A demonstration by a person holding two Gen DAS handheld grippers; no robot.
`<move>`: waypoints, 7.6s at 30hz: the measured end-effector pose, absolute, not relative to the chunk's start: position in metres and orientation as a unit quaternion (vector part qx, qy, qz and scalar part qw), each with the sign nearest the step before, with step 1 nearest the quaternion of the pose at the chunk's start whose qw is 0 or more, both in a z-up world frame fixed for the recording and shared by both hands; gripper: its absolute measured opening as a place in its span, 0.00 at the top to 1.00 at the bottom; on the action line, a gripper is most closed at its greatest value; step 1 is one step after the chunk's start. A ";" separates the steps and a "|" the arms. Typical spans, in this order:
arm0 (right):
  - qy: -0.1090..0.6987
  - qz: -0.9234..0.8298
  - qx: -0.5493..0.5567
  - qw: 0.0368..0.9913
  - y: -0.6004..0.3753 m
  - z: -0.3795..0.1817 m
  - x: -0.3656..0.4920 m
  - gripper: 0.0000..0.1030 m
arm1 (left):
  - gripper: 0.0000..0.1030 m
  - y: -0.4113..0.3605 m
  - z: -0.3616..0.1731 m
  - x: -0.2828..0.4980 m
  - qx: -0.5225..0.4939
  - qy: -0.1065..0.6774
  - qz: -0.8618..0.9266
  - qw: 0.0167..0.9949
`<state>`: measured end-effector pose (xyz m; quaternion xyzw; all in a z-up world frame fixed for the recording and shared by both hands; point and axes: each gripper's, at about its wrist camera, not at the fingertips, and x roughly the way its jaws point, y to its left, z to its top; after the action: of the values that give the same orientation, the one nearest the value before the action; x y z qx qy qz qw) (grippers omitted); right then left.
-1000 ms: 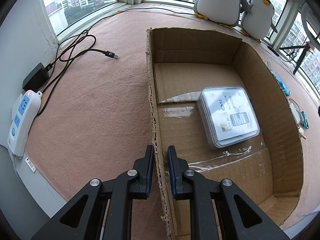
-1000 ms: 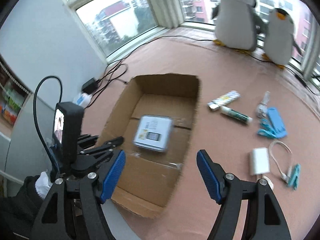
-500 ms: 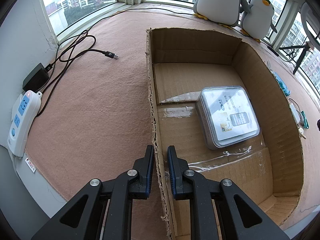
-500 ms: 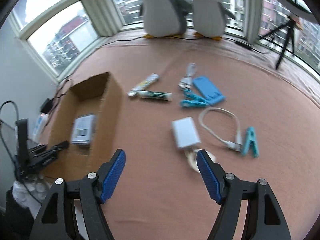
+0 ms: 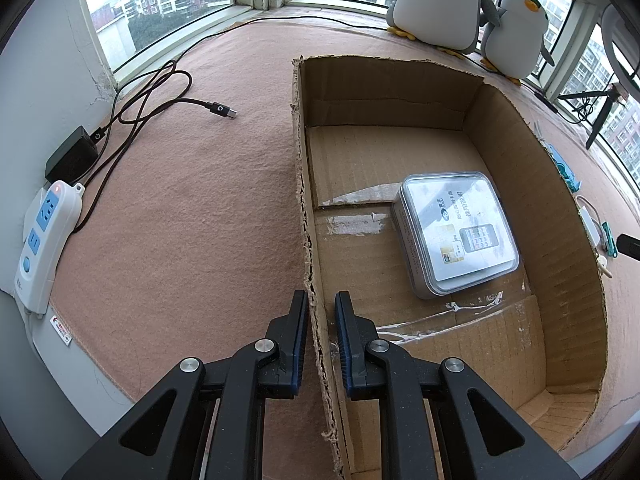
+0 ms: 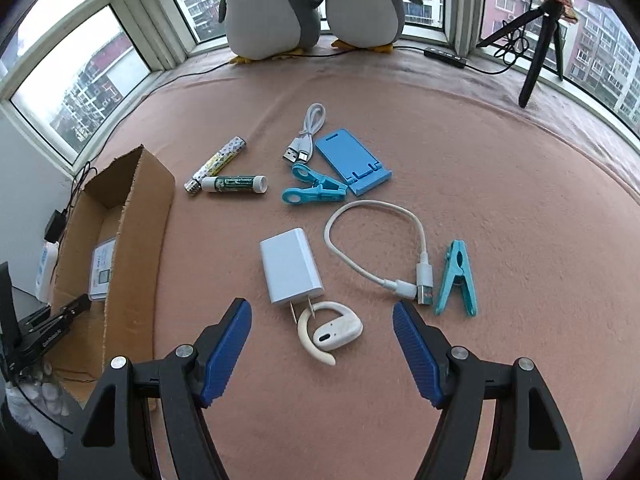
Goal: Organize rigid objects
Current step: 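Move the right gripper to the white charger plug and grasp it, then carry the white charger plug into the box beside the tin and release, then move the right gripper back to the white earbud and grasp it, then carry the white earbud into the box and open the right gripper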
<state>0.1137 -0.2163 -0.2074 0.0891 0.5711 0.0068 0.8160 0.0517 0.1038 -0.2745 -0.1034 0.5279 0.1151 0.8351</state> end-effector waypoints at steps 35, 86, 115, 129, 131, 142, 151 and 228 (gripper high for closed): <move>0.628 0.031 0.036 0.777 -0.177 -0.229 0.161 0.69 | 0.86 0.103 -0.273 0.052 -0.101 0.528 0.115 0.835; 0.588 0.233 -0.072 0.771 0.013 -0.190 0.101 0.65 | 0.86 0.104 -0.274 0.052 -0.103 0.528 0.115 0.835; 0.548 0.067 0.048 0.833 -0.131 -0.163 0.097 0.53 | 0.86 0.104 -0.274 0.052 -0.103 0.528 0.115 0.835; 0.598 -0.023 0.072 0.798 -0.219 -0.209 0.095 0.43 | 0.86 0.104 -0.274 0.052 -0.102 0.529 0.115 0.835; 0.604 -0.027 0.076 0.793 -0.223 -0.215 0.096 0.43 | 0.86 0.104 -0.274 0.052 -0.101 0.529 0.115 0.835; 0.613 -0.026 0.068 0.787 -0.219 -0.230 0.111 0.43 | 0.86 0.103 -0.274 0.052 -0.102 0.529 0.116 0.835; 0.626 -0.023 0.054 0.778 -0.212 -0.241 0.124 0.43 | 0.86 0.103 -0.274 0.052 -0.101 0.529 0.115 0.835; 0.572 0.221 -0.010 0.790 0.012 -0.179 0.115 0.66 | 0.86 0.108 -0.274 0.052 -0.107 0.528 0.113 0.835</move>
<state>0.1150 0.0122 -0.1786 -0.0102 0.5717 0.2210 0.7900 0.0524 0.1076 -0.2743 -0.1071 0.5276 0.1128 0.8351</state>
